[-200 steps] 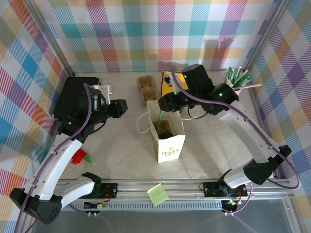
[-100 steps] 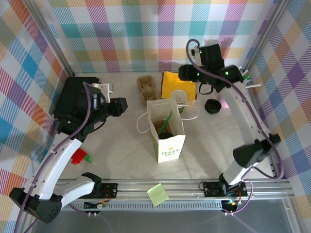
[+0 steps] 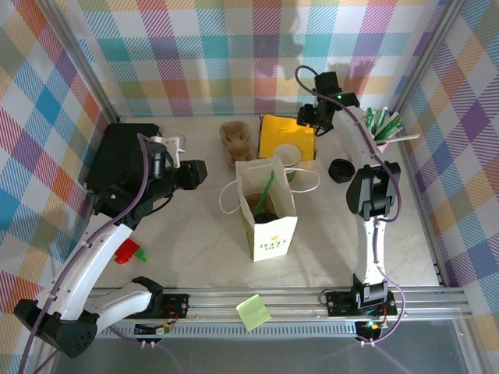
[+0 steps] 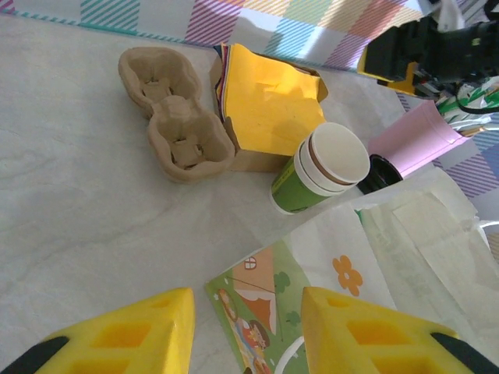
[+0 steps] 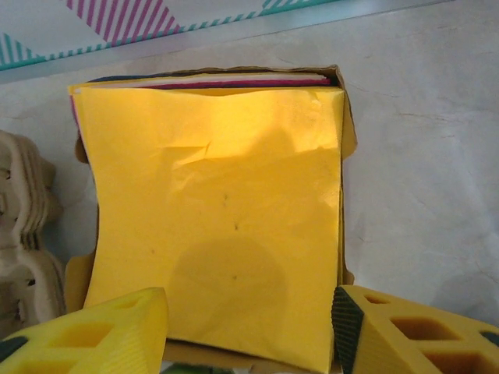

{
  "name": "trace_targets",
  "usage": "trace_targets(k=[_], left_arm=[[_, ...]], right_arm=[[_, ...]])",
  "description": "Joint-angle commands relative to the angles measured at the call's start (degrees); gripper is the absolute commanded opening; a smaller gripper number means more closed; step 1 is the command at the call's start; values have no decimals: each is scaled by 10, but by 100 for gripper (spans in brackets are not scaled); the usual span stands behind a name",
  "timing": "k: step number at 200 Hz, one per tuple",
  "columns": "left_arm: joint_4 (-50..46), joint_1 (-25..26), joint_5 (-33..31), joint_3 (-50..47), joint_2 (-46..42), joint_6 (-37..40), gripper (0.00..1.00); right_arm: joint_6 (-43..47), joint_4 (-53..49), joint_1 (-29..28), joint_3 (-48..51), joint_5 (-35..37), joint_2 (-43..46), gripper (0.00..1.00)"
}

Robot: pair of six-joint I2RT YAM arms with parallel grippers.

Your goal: Pack the takeout coffee

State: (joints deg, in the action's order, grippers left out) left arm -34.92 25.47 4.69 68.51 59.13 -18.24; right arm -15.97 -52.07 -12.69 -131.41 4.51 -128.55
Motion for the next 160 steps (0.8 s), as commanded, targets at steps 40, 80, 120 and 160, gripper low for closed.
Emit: trace_targets(k=[40,80,120,160], left_arm=[[-14,8,-16,17,0,-5,40],[-16,12,-21,16,1,-8,40],[-16,13,-19,16,3,-8,40],[-15,17,-16,18,7,-8,40]], right_arm=[[17,20,7,-46,-17,-67,58],[36,33,7,-50,-33,-100,58],[50,33,8,-51,-52,-129,60],[55,37,7,-49,-56,-153,69]])
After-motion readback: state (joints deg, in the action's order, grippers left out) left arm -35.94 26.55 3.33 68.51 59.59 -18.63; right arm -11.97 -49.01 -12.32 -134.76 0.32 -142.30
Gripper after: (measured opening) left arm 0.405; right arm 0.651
